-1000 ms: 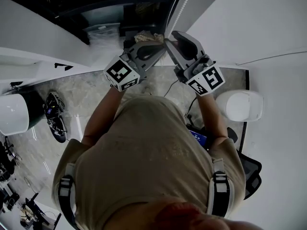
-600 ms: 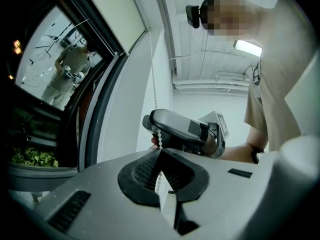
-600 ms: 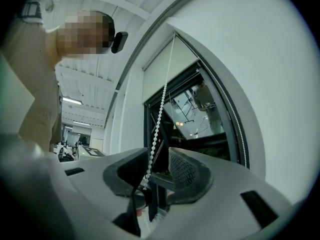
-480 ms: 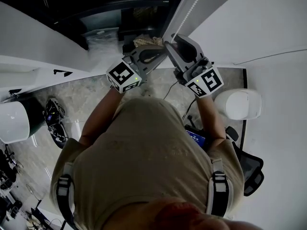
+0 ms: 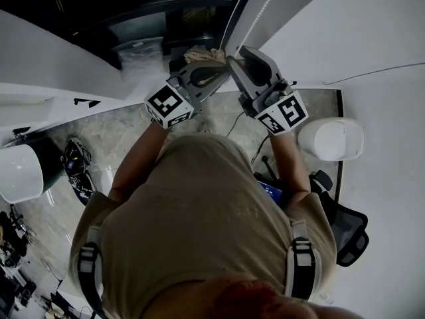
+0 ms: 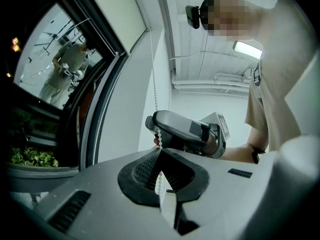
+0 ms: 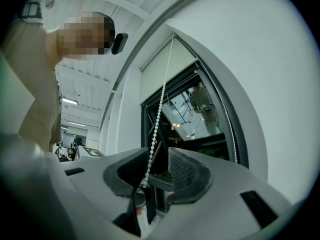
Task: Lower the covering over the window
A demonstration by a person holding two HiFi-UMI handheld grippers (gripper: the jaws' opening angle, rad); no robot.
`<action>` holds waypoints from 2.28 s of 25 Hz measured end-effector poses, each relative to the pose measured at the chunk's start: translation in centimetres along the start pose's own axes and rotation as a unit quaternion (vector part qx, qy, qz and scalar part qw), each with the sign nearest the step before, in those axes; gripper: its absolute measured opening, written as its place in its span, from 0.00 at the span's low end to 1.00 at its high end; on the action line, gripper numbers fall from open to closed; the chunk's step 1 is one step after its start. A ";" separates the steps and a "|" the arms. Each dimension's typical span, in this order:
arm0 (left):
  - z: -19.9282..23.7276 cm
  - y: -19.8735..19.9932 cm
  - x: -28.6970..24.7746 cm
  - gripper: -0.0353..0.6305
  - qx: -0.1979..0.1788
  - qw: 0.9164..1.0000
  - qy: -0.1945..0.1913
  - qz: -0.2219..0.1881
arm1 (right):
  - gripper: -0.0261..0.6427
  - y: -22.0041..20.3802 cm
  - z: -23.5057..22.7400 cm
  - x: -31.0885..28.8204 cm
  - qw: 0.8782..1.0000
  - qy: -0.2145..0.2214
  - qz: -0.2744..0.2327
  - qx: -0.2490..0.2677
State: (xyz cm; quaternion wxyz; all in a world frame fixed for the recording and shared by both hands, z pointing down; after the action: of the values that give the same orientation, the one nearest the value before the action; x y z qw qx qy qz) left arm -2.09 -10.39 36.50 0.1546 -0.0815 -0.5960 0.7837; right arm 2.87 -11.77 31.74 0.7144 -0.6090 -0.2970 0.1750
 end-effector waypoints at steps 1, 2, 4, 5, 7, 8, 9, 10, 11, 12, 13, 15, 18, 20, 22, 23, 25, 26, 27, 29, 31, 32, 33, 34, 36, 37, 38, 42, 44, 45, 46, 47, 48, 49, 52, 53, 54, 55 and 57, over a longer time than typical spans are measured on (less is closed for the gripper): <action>0.0 0.0 -0.1 0.08 0.000 1.000 -0.001 0.000 | 0.23 -0.1 -0.1 0.1 1.000 -0.001 0.000 -0.001; -0.1 -0.1 -0.2 0.08 0.001 1.000 -0.001 -0.001 | 0.23 -0.1 -0.1 0.2 1.000 -0.002 0.000 -0.001; -0.2 -0.3 -0.3 0.08 0.001 1.000 -0.001 -0.002 | 0.23 -0.1 -0.1 0.4 1.000 -0.003 0.000 0.000; -0.2 -0.3 -0.3 0.08 0.002 1.000 -0.001 -0.003 | 0.23 -0.2 -0.1 0.4 1.000 -0.002 0.000 0.000; -0.2 -0.3 -0.3 0.08 0.002 1.000 0.000 -0.004 | 0.22 -0.2 -0.1 0.4 1.000 -0.002 0.000 0.001; -0.2 -0.3 -0.4 0.08 0.001 1.000 0.000 -0.004 | 0.22 -0.2 -0.1 0.5 1.000 -0.002 0.000 0.001; -0.3 -0.4 -0.4 0.08 0.001 1.000 0.001 -0.004 | 0.22 -0.2 -0.1 0.6 1.000 -0.002 0.000 0.001; -0.3 -0.4 -0.5 0.08 0.001 1.000 0.002 -0.005 | 0.22 -0.2 -0.1 0.7 1.000 -0.001 0.000 0.001; -0.3 -0.4 -0.5 0.08 0.001 1.000 0.003 -0.005 | 0.22 -0.3 -0.1 0.6 1.000 -0.001 0.000 0.001; -0.2 -0.4 -0.5 0.08 0.001 1.000 0.004 -0.005 | 0.21 -0.3 -0.1 0.6 1.000 0.000 0.000 0.001; -0.1 -0.4 -0.4 0.08 0.000 1.000 0.005 -0.005 | 0.21 -0.4 -0.1 0.4 1.000 0.001 0.000 0.002; 0.1 -0.5 -0.2 0.08 0.001 1.000 0.007 -0.006 | 0.21 -0.5 0.0 0.2 1.000 0.003 0.002 0.006; 0.1 -0.5 -0.2 0.08 0.003 1.000 0.010 -0.009 | 0.21 -0.3 0.1 0.1 1.000 0.004 0.004 0.013; -0.5 -0.6 -0.6 0.08 0.001 1.000 0.006 -0.009 | 0.21 0.9 -0.2 0.6 1.000 -0.001 -0.011 0.009; -1.5 -0.6 -1.2 0.08 -0.001 1.000 -0.002 -0.007 | 0.20 2.5 -0.5 1.2 1.000 -0.011 -0.029 0.007; -1.9 -0.7 -1.4 0.08 0.000 1.000 -0.006 -0.006 | 0.19 3.1 -0.6 1.4 0.999 -0.014 -0.033 0.010; -2.5 -0.8 -1.6 0.08 0.006 1.000 -0.014 -0.004 | 0.15 3.7 -0.5 1.3 0.999 -0.014 -0.030 0.017; -2.6 -0.8 -1.7 0.08 0.009 1.000 -0.018 -0.004 | 0.12 3.8 -0.5 1.2 0.999 -0.015 -0.026 0.020; -2.7 -0.8 -1.8 0.08 0.013 1.000 -0.022 -0.004 | 0.09 3.8 -0.4 1.0 0.999 -0.017 -0.022 0.020; -2.7 -0.7 -1.9 0.08 0.021 0.999 -0.027 -0.006 | 0.08 3.9 -0.5 0.8 1.000 -0.022 -0.015 0.009; -2.7 -0.6 -1.8 0.08 0.029 0.999 -0.037 -0.013 | 0.07 3.7 -0.9 1.0 1.000 -0.026 -0.011 -0.007; -2.7 -0.7 -1.6 0.08 0.038 0.998 -0.043 -0.020 | 0.06 3.3 -1.2 1.2 0.999 -0.030 -0.005 -0.011; -2.4 -0.9 -1.2 0.08 0.053 0.997 -0.048 -0.029 | 0.06 2.2 -1.5 1.4 0.999 -0.033 0.007 -0.014; -1.9 -1.3 -0.6 0.13 0.074 0.995 -0.047 -0.039 | 0.06 0.6 -1.7 1.6 0.999 -0.033 0.029 -0.022; -0.4 -1.8 0.8 0.29 0.114 0.992 -0.026 -0.056 | 0.06 -3.0 -1.6 1.9 0.996 -0.023 0.072 -0.056; 0.3 -1.8 1.3 0.30 0.120 0.991 -0.009 -0.061 | 0.06 -4.0 -1.5 2.2 0.994 -0.019 0.079 -0.072; 0.8 -1.6 1.6 0.30 0.118 0.991 0.006 -0.064 | 0.06 -4.5 -1.6 2.4 0.994 -0.017 0.079 -0.079; 1.6 1.6 1.6 0.32 0.077 0.993 0.033 -0.083 | 0.06 -4.7 -2.0 2.5 0.995 -0.020 0.062 -0.073; 1.2 3.8 0.5 0.33 0.041 0.995 0.031 -0.085 | 0.06 -4.8 -2.1 2.4 0.995 -0.016 0.054 -0.077; 0.9 4.9 -0.2 0.33 0.023 0.996 0.026 -0.083 | 0.06 -4.7 -2.0 2.4 0.996 -0.014 0.051 -0.077; 0.5 5.8 -1.1 0.33 0.009 0.996 0.021 -0.081 | 0.06 -4.6 -1.7 2.4 0.996 -0.011 0.049 -0.076; 0.3 6.6 -1.8 0.33 -0.001 0.997 0.015 -0.076 | 0.06 -4.5 -1.4 2.3 0.996 -0.008 0.046 -0.075; 0.1 7.1 -2.6 0.33 -0.010 0.997 0.012 -0.070 | 0.06 -4.4 -1.1 2.3 0.996 -0.005 0.044 -0.074; 0.0 7.4 -3.2 0.33 -0.018 0.998 0.011 -0.063 | 0.06 -4.4 -0.7 2.2 0.996 -0.002 0.043 -0.074; -0.1 7.5 -4.3 0.17 -0.027 0.999 0.007 -0.035 | 0.06 -4.5 0.1 1.9 0.995 0.009 0.045 -0.085; -0.3 7.2 -4.5 0.09 -0.022 0.999 0.002 -0.025 | 0.06 -4.8 0.1 1.9 0.994 0.012 0.051 -0.091; -0.4 6.8 -4.6 0.08 -0.017 1.000 0.003 -0.016 | 0.06 -5.2 0.1 2.0 0.993 0.015 0.061 -0.096; -0.2 6.2 -4.7 0.08 -0.018 1.000 0.011 -0.005 | 0.06 -5.8 0.1 2.1 0.992 0.020 0.076 -0.097; 0.6 4.6 -4.6 0.08 -0.025 0.999 0.038 0.008 | 0.06 -7.0 0.4 2.7 0.989 0.046 0.118 -0.076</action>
State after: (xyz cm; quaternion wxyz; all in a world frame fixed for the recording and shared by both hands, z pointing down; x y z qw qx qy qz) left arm 1.42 -13.62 31.97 0.1685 -0.1197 -0.6083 0.7664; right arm 3.85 -11.18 39.11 0.6533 -0.6998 -0.2021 0.2064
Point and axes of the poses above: the fingertips, and each gripper's own axes: x backward along the fingers, z to its left, y out of its top, the point moved 3 cm from there along x, backward along the fingers, and after that the axes turned 10 degrees about x, right-handed, at the moved point
